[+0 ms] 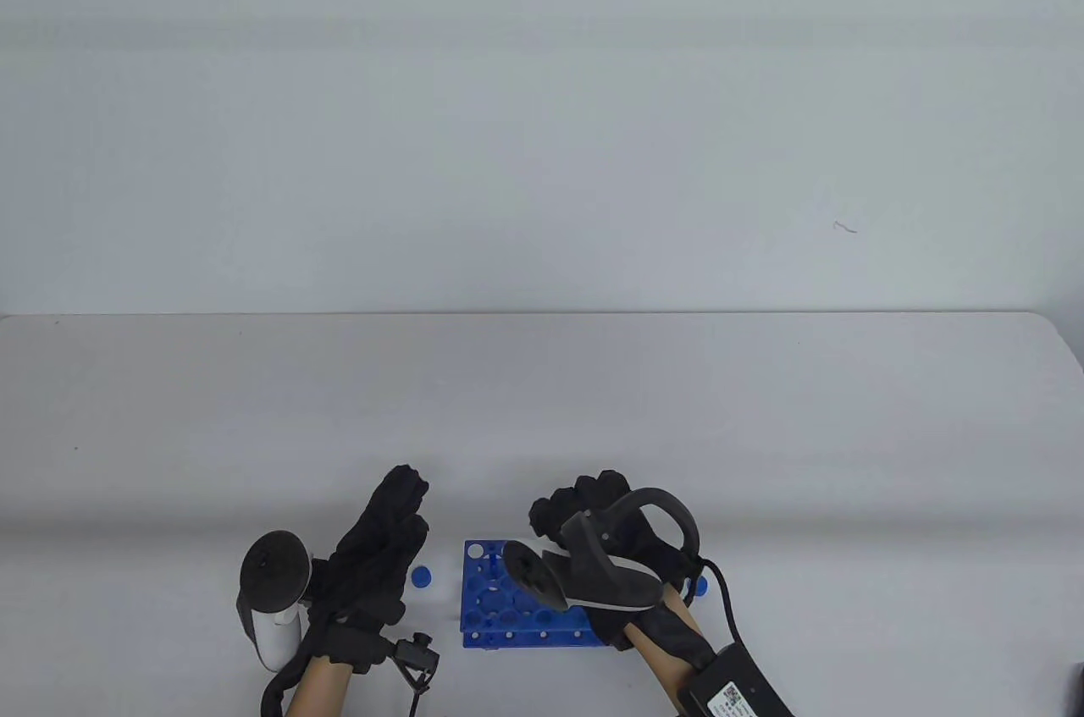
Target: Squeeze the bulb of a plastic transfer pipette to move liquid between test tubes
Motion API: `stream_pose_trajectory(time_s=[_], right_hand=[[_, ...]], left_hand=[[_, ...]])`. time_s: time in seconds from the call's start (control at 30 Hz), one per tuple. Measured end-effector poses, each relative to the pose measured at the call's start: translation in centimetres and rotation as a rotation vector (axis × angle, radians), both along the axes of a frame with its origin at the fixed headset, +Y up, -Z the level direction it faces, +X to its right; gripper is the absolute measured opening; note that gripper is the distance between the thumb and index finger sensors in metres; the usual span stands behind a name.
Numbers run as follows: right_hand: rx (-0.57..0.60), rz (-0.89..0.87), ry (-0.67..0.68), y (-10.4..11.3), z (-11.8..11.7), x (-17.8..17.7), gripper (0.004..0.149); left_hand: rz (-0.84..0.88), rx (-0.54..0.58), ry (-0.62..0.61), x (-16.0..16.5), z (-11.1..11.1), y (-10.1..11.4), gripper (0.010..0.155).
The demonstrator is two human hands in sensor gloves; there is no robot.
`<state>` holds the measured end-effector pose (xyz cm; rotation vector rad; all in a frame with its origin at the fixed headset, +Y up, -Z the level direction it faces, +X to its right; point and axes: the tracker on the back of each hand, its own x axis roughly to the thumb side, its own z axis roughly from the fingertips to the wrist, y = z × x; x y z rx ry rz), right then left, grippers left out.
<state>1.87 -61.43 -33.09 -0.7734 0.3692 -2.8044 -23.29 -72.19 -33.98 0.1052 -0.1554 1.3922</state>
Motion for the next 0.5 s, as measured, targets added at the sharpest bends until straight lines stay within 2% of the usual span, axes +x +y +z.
stream_pose_trajectory(time_s=[0.3,0.5], right_hand=[[-0.005,-0.211,-0.051,5.1,1.0,4.9,0.047],[-0.004,-0.245,-0.110,7.6,2.2,7.9,0.046]], left_hand=[[0.000,0.000,0.001,0.0,0.0,0.0,0.091],[0.000,0.000,0.001,0.0,0.0,0.0,0.091]])
